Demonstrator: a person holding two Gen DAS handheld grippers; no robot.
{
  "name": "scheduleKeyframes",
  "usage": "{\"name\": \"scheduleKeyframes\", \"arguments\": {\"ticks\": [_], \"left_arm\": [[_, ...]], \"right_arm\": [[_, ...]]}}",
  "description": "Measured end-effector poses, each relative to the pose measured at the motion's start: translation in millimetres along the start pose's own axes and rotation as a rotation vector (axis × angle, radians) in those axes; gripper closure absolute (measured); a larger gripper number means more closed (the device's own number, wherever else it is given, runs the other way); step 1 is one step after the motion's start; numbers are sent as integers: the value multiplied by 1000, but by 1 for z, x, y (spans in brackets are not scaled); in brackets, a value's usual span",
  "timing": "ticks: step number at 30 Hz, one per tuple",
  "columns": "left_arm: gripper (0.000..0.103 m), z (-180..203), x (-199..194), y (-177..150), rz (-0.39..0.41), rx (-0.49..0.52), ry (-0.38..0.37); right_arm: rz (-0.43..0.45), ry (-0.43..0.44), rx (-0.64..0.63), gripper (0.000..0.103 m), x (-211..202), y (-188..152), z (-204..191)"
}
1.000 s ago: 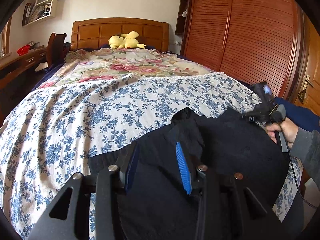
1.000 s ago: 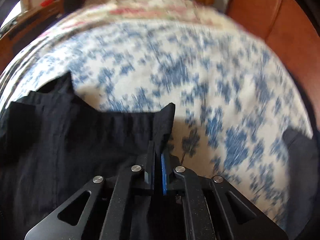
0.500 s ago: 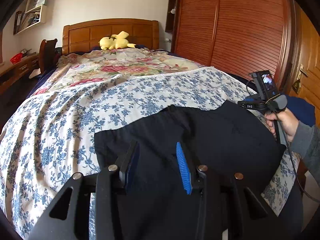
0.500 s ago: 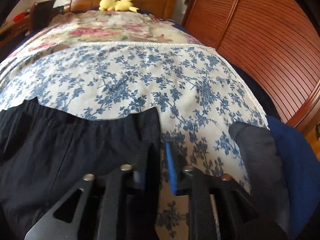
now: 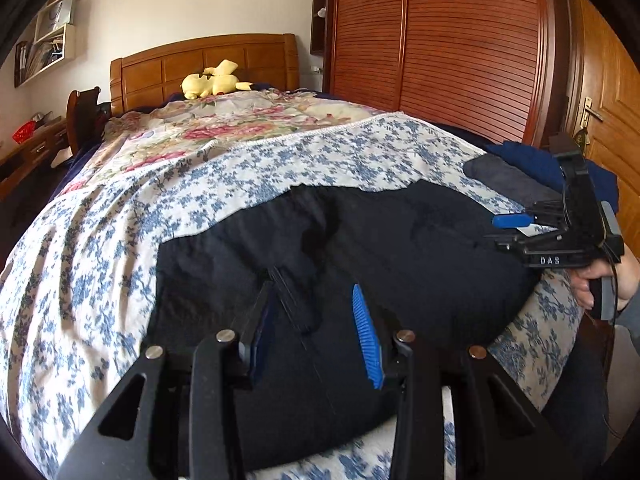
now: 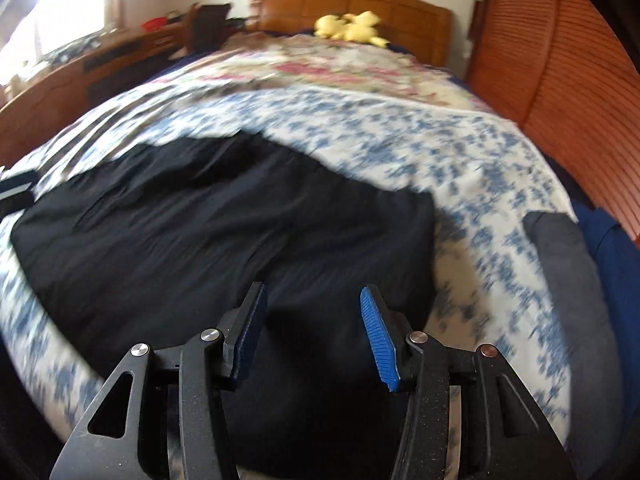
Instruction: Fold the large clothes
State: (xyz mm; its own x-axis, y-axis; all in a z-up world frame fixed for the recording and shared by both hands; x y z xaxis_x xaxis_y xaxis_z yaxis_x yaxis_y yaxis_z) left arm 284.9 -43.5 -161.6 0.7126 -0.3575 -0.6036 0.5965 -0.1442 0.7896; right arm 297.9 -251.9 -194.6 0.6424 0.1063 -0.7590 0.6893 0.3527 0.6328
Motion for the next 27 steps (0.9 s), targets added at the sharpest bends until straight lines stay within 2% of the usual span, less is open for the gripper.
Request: {"name": "scheduleKeyframes", "arguments": {"ticks": [3,5,12,16,19,27], "left_arm": [[67,4,-2,-14,-14,-19,-6],[67,6,-3,-24,-28,-33,-13],[67,14,-4,-47,-62,-56,-17],[67,12,0,-52,-78,-51,-14],[67,10,4,-57,-94,-54,-12],[67,8,9,-63,-116,-60,-1]], "right_arm": [[-35,-13,19,53,8,-21,7],[-90,13,37,53,21,-40,7],[-69,-29,20,52,17,-42,5],[2,-76,12,52,-4,-27,3],[41,-39,12,52,-11,-16,-11],[88,128,-14,52,-4,7,-87]]}}
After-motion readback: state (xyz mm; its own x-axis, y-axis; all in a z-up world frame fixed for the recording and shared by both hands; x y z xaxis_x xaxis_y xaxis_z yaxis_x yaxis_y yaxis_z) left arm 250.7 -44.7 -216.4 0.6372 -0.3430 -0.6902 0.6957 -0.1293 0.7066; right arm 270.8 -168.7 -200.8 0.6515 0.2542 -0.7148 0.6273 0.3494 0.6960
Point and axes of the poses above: each gripper's, at about its wrist camera, not at the fingertips, and x roughly the way its jaws point, z to its right, y to its top, the point moved 10 cm from there along x, roughly the way its jaws point, and after that the axes turned 4 degrees about -y, right-handed, at the moved point
